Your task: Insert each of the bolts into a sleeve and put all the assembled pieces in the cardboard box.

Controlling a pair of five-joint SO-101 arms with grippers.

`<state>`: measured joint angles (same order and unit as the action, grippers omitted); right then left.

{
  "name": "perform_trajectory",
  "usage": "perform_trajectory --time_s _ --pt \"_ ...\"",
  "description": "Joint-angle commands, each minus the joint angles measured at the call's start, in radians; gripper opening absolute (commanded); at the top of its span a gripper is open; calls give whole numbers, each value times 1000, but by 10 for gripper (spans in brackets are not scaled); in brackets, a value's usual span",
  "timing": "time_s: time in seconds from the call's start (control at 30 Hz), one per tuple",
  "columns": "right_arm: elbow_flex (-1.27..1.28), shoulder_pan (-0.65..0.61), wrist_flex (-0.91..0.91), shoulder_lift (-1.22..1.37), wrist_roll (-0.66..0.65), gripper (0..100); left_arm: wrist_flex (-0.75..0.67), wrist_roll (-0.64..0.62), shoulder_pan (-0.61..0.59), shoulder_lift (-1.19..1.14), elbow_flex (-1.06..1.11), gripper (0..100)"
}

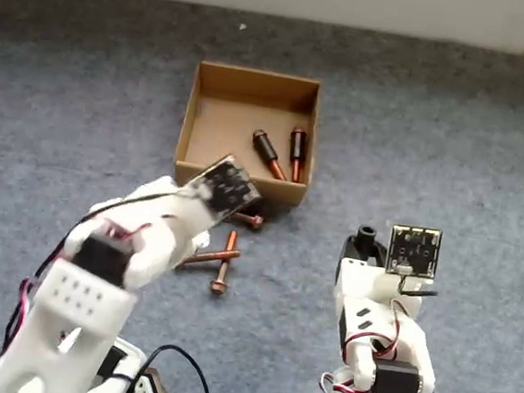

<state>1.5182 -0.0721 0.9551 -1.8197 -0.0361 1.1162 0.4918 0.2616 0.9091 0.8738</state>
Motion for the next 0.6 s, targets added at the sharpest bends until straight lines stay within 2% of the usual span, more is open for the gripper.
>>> perform_trajectory --time_s 0.0,0.13,0.3,0.57 --pt "-10 16 -24 -16 9 6 5 106 45 -328 -197 120" --pt "-10 16 -24 -16 8 6 9 199 74 -559 -337 123" --pt "-10 16 -24 -16 6 6 143 321 131 -805 -541 120" --pt "-8 16 -24 -16 -28 6 250 365 137 -1098 -803 120"
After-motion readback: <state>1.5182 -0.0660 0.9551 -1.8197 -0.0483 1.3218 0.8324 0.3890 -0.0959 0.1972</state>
